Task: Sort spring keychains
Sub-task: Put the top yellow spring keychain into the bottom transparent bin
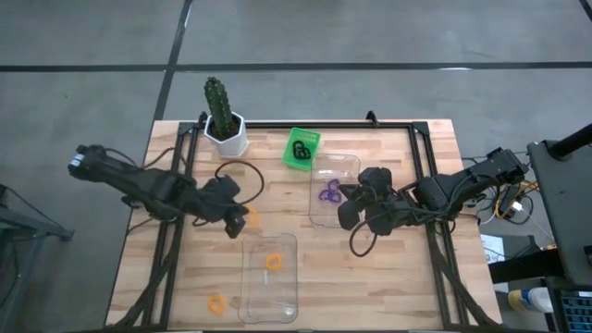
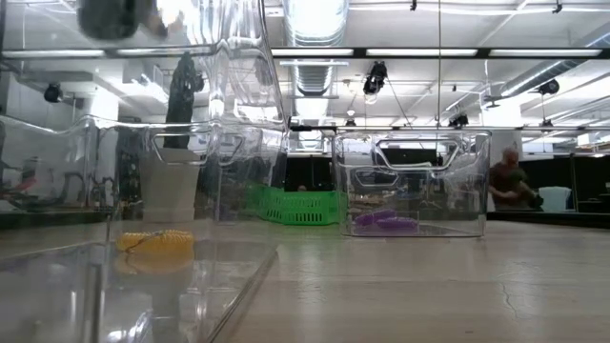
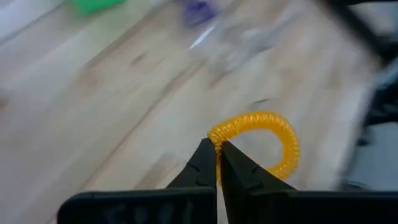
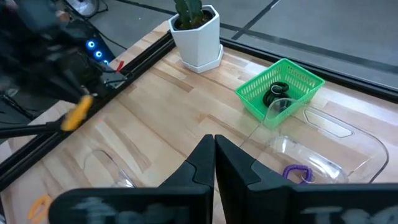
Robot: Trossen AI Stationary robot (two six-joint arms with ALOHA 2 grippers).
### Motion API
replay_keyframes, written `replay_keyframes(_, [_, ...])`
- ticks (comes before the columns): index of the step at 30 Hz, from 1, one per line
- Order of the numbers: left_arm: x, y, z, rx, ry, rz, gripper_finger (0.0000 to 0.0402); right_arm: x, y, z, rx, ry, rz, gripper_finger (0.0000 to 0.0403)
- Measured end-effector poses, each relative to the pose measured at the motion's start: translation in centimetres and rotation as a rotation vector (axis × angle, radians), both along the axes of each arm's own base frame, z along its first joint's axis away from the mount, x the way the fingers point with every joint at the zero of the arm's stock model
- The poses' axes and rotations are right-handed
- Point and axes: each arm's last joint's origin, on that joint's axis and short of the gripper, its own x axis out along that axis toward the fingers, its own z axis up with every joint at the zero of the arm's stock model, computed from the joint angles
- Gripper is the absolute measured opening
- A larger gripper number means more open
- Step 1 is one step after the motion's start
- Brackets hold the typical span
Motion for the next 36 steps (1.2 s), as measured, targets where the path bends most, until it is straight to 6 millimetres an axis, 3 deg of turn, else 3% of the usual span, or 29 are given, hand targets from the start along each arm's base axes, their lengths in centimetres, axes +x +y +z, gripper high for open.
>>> replay_keyframes(5, [1.0,-1.0,2.4,0.064,-0.102,-0.165,0.0,0.0,0.0,-0.1,-0.002,0.002,0.0,0.0008])
replay_keyframes(10, [2.2,-2.9,1.9,0.079,-0.079,-0.437,0.0,0.0,0.0,-0.2,-0.003,0.006,0.0,0.0008])
replay_keyframes(18, [5.3,-5.1,-2.0,0.102,0.081,-0.526,0.0,0.0,0.0,-0.2,0.002,0.002,-0.004,0.0008])
replay_keyframes(26, [8.7,-6.9,-7.5,0.148,0.264,-0.635,0.0,0.0,-0.1,-0.2,-0.002,0.005,-0.006,0.0008])
replay_keyframes(36, [10.6,-8.0,-12.5,0.155,0.415,-0.708,0.0,0.1,-0.1,-0.2,0.0,0.004,-0.007,0.0008])
